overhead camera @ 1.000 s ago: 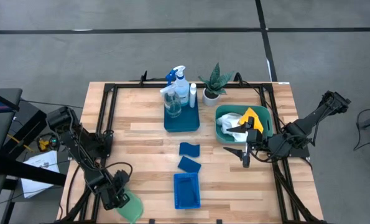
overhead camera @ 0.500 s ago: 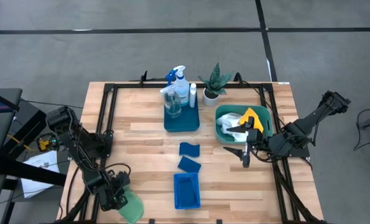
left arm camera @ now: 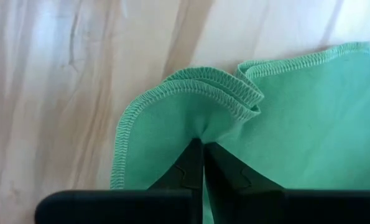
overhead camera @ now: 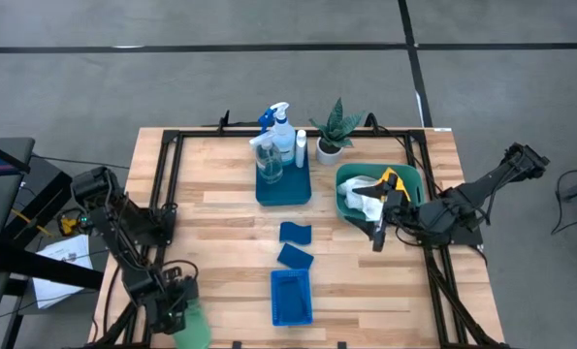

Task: Pick & Place Kitchen Items
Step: Put the green microfiber towel into the green bin

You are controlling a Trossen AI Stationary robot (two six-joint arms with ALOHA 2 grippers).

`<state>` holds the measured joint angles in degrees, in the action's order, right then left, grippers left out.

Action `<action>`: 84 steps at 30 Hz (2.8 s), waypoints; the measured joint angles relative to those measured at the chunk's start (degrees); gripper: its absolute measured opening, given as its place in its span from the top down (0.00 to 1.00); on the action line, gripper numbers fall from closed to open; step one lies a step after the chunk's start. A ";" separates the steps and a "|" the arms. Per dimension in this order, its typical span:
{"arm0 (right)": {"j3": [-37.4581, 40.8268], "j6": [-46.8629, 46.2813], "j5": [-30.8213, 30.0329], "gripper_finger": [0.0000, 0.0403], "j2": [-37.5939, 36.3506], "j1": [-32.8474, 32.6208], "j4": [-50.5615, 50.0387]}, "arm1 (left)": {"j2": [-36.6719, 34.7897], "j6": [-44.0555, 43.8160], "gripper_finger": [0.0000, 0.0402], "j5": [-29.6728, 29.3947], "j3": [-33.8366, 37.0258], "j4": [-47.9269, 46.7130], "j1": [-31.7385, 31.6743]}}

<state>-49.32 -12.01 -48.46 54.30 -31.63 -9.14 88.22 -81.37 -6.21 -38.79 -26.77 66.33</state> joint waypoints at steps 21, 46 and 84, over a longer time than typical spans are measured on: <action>0.00 -3.06 0.17 0.17 0.00 -0.58 1.92 | -11.64 4.41 1.00 -20.59 13.23 1.34 8.78; 0.00 -4.57 -0.03 0.17 0.44 -0.58 1.49 | -21.53 9.25 1.00 -28.29 29.08 21.02 12.88; 0.00 -4.95 0.50 0.17 2.86 -0.47 1.55 | -21.44 27.97 0.99 -39.56 30.39 31.98 18.60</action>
<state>-49.32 -16.96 -47.97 57.17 -32.10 -7.59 66.78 -53.40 -45.77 -8.39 5.22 84.93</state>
